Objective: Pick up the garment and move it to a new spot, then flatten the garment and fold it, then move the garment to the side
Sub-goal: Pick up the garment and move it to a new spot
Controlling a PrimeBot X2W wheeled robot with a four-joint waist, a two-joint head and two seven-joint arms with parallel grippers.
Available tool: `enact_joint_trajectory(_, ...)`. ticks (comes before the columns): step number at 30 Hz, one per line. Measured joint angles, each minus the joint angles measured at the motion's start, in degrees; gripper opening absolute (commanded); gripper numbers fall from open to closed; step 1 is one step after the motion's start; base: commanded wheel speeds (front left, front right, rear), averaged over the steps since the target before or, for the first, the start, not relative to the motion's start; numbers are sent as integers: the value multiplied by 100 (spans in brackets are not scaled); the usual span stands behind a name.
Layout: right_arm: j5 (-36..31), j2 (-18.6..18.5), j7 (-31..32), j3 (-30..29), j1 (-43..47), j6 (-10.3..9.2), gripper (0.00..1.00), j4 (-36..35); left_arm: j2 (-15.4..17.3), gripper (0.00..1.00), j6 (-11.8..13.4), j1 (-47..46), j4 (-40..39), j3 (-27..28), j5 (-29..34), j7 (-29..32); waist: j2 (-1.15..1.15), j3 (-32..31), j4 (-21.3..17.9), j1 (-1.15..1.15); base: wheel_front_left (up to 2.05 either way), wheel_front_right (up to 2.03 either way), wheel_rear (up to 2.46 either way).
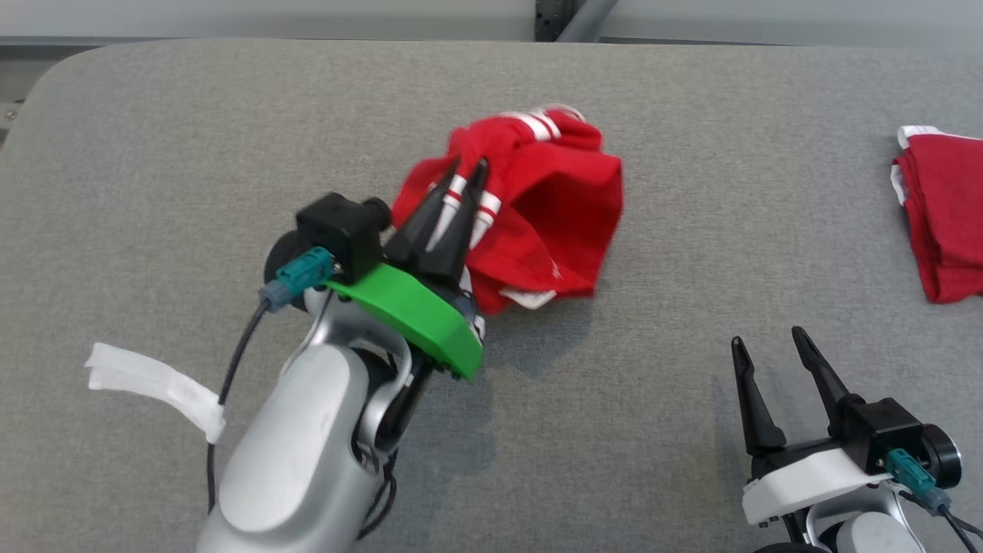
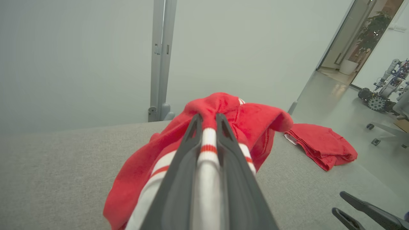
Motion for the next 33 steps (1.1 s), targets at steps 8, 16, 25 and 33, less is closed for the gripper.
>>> enact_joint_trajectory(8, 8, 74, 0, -55, -49, 0, 100, -3, -86, 0, 146, 894, -255, -978, 90, 410, 0, 26, -622, 0, 0, 0, 0)
enact_joint_trajectory(16, 47, 109, 0, -27, -135, 0, 100, 47, -94, 38, 223, 769, 1568, -1315, 186, -381, 0, 148, -1033, 0, 0, 0, 0)
enact_joint_trajectory(25, 46, 118, 0, -168, 121, 0, 100, 22, -48, 100, 612, 1003, 1093, -1005, -354, -1209, 0, -90, -1041, 0, 0, 0, 0)
enact_joint_trajectory(33, 8, 121, 0, -197, 288, 0, 100, -278, 887, 100, 1319, 2274, -71, -282, -51, -1445, 0, -482, -794, 0, 0, 0, 0)
